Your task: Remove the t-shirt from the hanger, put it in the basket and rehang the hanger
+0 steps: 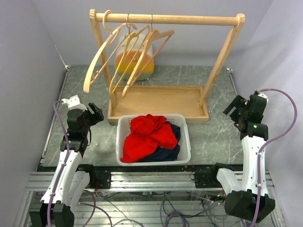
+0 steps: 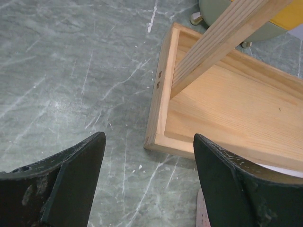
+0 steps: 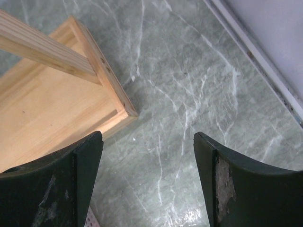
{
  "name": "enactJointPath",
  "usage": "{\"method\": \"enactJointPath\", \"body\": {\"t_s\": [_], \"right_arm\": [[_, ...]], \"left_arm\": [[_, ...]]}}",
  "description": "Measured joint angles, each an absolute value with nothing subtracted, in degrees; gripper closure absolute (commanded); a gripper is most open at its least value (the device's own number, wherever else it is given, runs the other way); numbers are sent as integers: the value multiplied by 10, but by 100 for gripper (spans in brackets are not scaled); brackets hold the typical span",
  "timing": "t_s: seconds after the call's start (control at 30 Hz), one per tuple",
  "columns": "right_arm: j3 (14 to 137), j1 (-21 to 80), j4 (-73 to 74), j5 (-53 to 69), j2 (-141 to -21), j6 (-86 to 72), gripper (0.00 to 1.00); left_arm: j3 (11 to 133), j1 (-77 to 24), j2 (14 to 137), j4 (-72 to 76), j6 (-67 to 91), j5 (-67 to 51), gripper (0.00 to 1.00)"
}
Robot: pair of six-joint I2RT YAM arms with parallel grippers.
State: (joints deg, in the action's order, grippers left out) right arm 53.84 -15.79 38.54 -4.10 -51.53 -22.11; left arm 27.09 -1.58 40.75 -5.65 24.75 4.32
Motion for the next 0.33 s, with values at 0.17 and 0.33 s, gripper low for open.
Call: {"method": "enactJointPath", "body": {"t_s": [0.17, 0.33], "right_arm": [[538, -158, 361, -44, -492, -219, 23], [537, -158, 358, -49, -493, -216, 22]], "left_arm": [[276, -16, 405, -54, 228, 43, 14], [276, -16, 397, -56, 225, 43, 14]]}}
